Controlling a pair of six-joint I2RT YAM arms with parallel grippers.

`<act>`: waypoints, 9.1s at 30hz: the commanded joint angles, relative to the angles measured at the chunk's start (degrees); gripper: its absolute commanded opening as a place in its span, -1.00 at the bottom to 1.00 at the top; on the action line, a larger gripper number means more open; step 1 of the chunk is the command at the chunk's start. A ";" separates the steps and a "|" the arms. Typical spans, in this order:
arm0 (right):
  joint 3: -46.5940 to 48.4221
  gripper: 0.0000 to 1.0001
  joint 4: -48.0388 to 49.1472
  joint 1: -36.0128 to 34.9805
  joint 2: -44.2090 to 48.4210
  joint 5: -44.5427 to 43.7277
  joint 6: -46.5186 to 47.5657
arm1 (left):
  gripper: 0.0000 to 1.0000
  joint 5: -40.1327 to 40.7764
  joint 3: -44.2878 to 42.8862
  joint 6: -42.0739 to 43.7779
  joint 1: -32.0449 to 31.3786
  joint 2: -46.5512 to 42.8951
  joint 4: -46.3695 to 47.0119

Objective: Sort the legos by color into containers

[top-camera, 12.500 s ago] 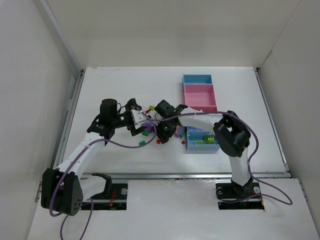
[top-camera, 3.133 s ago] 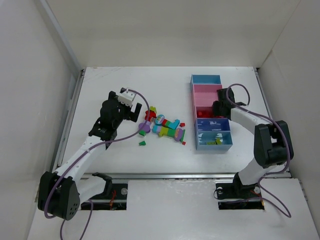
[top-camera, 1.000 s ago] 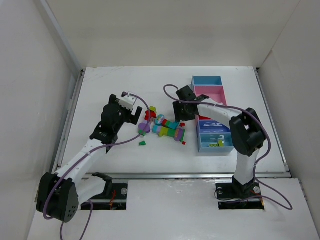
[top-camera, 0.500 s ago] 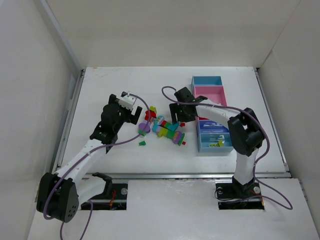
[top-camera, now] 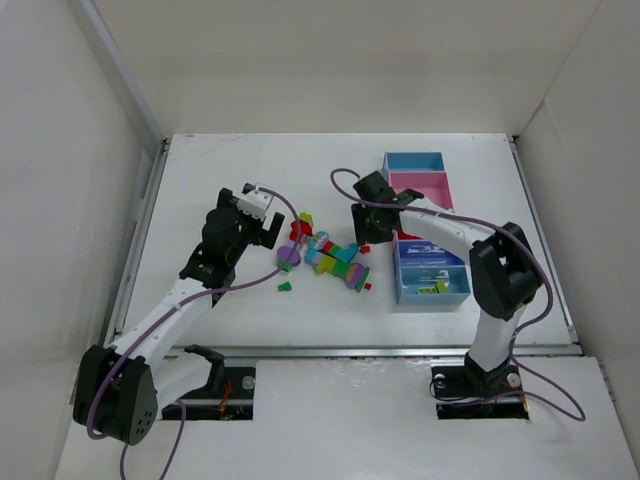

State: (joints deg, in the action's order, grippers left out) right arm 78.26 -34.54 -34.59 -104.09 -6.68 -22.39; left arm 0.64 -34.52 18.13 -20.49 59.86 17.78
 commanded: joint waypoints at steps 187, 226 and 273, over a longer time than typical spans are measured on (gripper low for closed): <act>-11.82 0.16 6.77 10.41 9.71 -19.88 -9.16 | 1.00 -2.58 5.08 -2.05 -5.00 -3.52 2.87; -12.96 -0.97 -6.84 -13.31 7.41 -11.69 -14.08 | 1.00 4.97 9.39 -0.90 -14.31 -4.66 3.66; -9.61 0.31 -7.64 -13.31 -0.58 -8.79 -17.42 | 1.00 7.97 13.34 0.15 -16.16 -9.76 4.19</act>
State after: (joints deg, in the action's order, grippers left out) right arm 69.73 -42.19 -47.99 -104.09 -15.79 -39.31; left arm 8.82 -21.89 18.15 -36.32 51.51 20.21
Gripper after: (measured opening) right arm 0.657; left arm 0.997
